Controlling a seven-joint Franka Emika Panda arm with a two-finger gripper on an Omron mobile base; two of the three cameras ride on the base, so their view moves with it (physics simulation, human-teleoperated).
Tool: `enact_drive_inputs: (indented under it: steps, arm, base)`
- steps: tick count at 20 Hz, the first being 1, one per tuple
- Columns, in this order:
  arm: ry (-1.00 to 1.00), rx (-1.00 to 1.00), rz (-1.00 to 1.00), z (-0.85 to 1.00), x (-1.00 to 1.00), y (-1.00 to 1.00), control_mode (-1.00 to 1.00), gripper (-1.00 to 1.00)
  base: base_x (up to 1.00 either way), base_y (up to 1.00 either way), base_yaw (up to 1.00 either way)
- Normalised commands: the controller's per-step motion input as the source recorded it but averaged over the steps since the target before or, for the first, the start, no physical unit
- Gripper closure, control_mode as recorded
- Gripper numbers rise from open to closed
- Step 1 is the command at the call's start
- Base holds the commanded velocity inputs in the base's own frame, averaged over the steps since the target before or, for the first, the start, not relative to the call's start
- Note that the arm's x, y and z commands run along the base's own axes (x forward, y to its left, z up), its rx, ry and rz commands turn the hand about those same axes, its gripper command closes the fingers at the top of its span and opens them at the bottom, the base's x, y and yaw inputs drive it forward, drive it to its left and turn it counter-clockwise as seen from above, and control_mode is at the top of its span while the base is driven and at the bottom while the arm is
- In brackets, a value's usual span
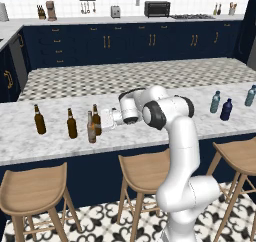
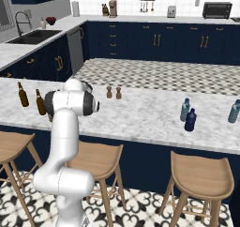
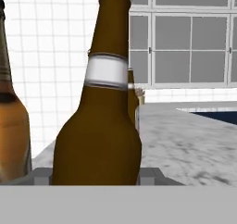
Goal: Move the plastic bottles in the middle to the plastics group, and the glass bottles in the middle to the glass group.
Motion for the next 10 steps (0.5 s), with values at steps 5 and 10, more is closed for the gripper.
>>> enact_drive_inputs:
  steps: [5,10]
  arm:
    - [-0.10,0.00,0.00,-0.37,-0.05,-0.08,-1.00,1.00]
    - [-0.01,0.00,0.00,-0.27,0.03,-0.14,-1.00,-1.00]
  base:
    - [0.00,0.00,0.00]
    - [0.00,0.00,0.00]
